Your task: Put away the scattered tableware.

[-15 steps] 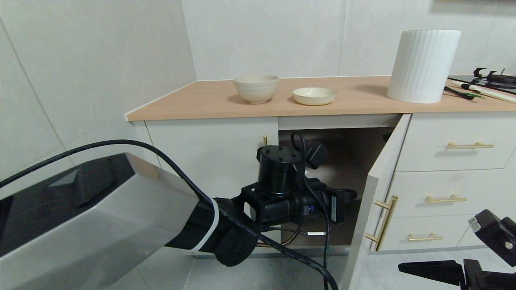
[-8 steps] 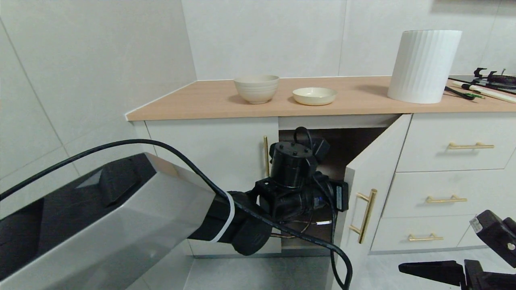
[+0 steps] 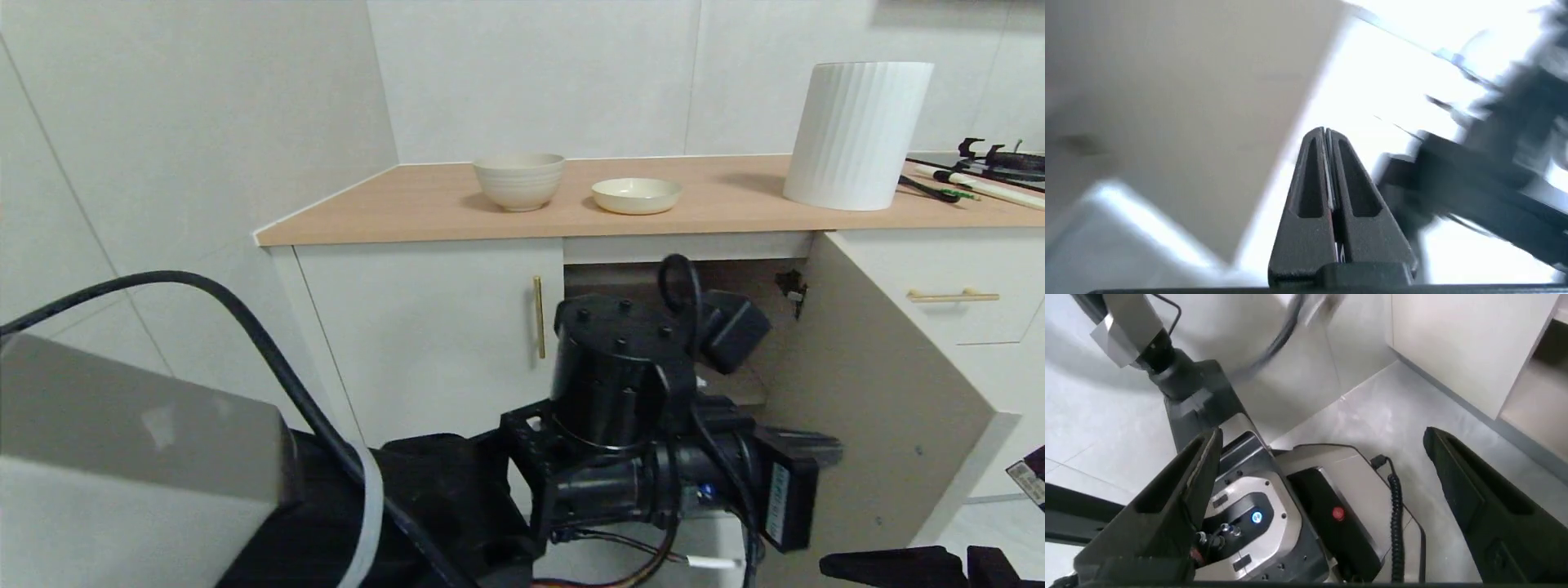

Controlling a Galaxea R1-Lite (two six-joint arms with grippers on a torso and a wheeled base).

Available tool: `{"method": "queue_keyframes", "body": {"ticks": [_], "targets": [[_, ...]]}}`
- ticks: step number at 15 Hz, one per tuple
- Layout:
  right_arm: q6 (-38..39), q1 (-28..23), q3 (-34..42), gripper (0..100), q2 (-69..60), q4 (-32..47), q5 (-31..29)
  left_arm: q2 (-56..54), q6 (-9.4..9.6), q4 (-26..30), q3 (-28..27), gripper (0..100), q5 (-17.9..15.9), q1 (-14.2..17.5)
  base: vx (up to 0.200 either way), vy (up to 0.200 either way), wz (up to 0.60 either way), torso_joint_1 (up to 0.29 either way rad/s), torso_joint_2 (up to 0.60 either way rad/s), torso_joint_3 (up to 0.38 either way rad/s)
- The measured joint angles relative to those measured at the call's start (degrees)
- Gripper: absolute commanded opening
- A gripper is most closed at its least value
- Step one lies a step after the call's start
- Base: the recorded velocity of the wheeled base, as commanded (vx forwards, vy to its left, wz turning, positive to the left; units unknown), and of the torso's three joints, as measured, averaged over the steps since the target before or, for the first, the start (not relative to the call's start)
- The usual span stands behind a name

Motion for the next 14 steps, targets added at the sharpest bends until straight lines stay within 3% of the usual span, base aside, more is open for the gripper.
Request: {"method": "queue_keyframes", "body": {"ticks": [2,4,7,9,12,14], "targets": [[0.0,0.1,-0.1,100,-0.3,0.0,-0.3,-2.1,0.06,-0.3,3.0,0,3.4,4.4,0.0,0.0,0.0,0.0,0.0,0.0],[0.3,0.1,-1.4,100,0.0,0.1,-1.8,-5.4,0.2,-0.4,7.1,0,4.5,8.3,0.0,0.0,0.0,0.0,0.0,0.0],[1.1,-0.3,-6.9,100,3.4,1.5,-13.3,-13.5,0.41,0.0,16.2,0,4.8,13.9,0.0,0.0,0.0,0.0,0.0,0.0],[1.3,-0.5,-11.8,100,5.6,5.2,-16.5,-20.0,0.94,1.9,21.4,0,4.8,18.7,0.0,0.0,0.0,0.0,0.0,0.0],[1.2,-2.8,-21.7,100,8.7,8.8,-18.1,-30.0,5.75,11.4,26.1,0,4.9,29.5,0.0,0.0,0.0,0.0,0.0,0.0],[1.1,-4.8,-28.5,100,11.9,10.3,-18.7,-36.0,8.0,17.6,26.8,0,4.9,34.4,0.0,0.0,0.0,0.0,0.0,0.0]]}}
